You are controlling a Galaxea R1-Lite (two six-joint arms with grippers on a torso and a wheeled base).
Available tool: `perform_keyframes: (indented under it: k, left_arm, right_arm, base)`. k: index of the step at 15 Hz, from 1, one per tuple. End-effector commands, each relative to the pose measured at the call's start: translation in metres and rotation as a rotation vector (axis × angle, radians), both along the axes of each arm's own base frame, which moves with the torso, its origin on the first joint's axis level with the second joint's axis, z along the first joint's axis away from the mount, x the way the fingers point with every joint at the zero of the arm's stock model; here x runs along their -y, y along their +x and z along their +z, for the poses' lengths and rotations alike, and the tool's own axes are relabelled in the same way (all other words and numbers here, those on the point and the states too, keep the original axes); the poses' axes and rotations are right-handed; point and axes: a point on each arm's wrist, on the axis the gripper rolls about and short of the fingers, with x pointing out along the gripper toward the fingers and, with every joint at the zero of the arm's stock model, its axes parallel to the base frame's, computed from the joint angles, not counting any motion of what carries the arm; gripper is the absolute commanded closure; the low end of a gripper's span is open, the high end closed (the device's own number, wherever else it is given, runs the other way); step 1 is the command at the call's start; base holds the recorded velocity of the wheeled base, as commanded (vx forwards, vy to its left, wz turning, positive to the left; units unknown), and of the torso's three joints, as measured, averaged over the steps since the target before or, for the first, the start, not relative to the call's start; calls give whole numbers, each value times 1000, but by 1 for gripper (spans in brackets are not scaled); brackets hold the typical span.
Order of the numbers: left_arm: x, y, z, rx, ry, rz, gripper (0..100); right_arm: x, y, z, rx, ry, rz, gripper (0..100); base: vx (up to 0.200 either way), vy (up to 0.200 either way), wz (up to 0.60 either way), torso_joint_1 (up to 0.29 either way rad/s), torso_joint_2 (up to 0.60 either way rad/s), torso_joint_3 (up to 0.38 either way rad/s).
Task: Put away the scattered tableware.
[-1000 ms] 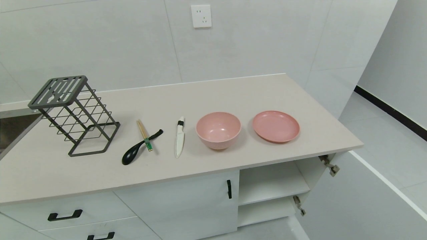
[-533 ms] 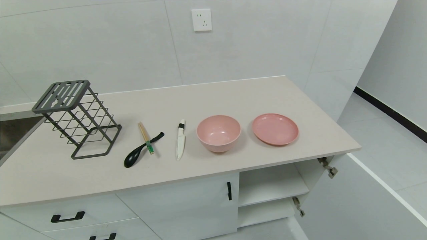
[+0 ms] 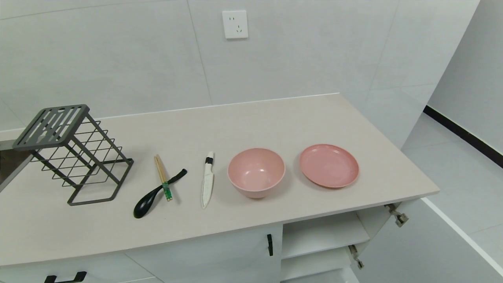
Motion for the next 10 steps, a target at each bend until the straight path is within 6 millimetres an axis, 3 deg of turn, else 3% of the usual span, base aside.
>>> perform_keyframes:
  k: [1, 5, 8, 10]
  left_arm:
    - [0, 0, 0, 1, -1, 0, 0]
    - [0, 0, 0, 1, -1, 0, 0]
    - [0, 0, 0, -1, 1, 0, 0]
    - [0, 0, 0, -1, 1, 1, 0]
  right_arm:
    - [0, 0, 0, -1, 12, -1, 0]
    - [0, 0, 0, 0, 22, -5, 0]
    - [0, 0, 18, 173, 11, 11, 0]
    - [-1, 0, 22, 188, 11, 71, 0]
  base:
    - [0, 0, 0, 0, 0, 0]
    - [0, 0, 0, 0, 0, 0]
    - [0, 0, 0, 0, 0, 0]
    - [0, 0, 0, 0, 0, 0]
